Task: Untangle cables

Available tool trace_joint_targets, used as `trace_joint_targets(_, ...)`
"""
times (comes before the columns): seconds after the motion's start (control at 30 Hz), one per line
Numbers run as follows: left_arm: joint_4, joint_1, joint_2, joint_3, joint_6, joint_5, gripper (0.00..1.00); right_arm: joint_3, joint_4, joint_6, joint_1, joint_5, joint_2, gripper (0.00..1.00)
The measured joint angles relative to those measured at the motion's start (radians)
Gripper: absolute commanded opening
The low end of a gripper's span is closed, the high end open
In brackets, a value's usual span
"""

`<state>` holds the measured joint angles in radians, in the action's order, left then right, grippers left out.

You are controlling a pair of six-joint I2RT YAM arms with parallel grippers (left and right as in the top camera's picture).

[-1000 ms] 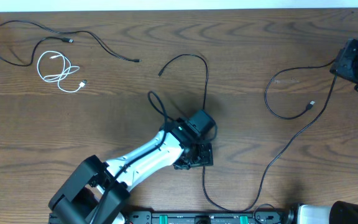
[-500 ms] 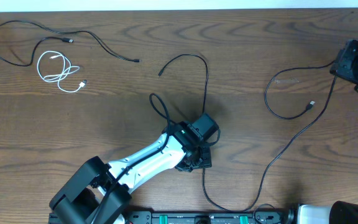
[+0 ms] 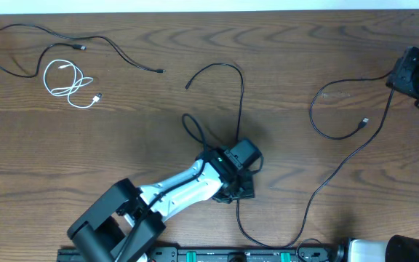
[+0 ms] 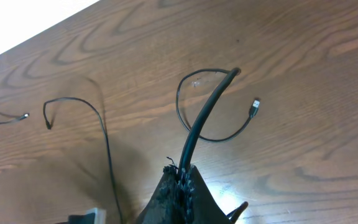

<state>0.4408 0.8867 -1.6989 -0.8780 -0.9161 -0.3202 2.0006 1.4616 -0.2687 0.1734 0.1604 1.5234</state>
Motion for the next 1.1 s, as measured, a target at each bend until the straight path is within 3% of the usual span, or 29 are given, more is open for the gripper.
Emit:
trace_joint_targets(0.07, -0.01, 0.008, -0.015, -0.008, 0.0, -0.017, 0.31, 0.0, 0.0, 0.0, 0.0, 0.0, 0.0, 0.01)
trace_joint_targets(0.2, -0.013, 0.012, -0.031, -0.013, -0.002, -0.038, 0.19, 0.0, 0.001, 0.0, 0.0, 0.0, 0.0, 0.01)
trace_joint_targets(0.27, -0.014, 0.012, -0.034, -0.013, 0.0, -0.042, 0.08, 0.0, 0.002, 0.0, 0.0, 0.0, 0.0, 0.01)
trace_joint_targets(0.5, -0.01, 0.011, -0.039, -0.013, 0.008, -0.048, 0.07, 0.0, 0.013, 0.0, 0.0, 0.0, 0.0, 0.02)
trace_joint_targets(0.67, 0.087, -0.011, -0.026, -0.035, 0.071, -0.036, 0.07, 0.0, 0.012, 0.0, 0.0, 0.0, 0.0, 0.05)
trace_joint_targets(0.97, 0.163, -0.182, 0.237, -0.245, 0.255, -0.014, 0.08, 0.0, 0.011, 0.0, 0.0, 0.001, 0.0, 0.08)
trace_joint_targets(1.03, 0.163, -0.236, 0.306, -0.286, 0.283, -0.013, 0.08, 0.0, 0.011, 0.0, 0.0, 0.003, 0.0, 0.13)
trace_joint_targets(1.1, 0.162, -0.299, 0.365, -0.317, 0.3, -0.009, 0.08, 0.0, 0.012, 0.002, 0.0, 0.01, 0.0, 0.28)
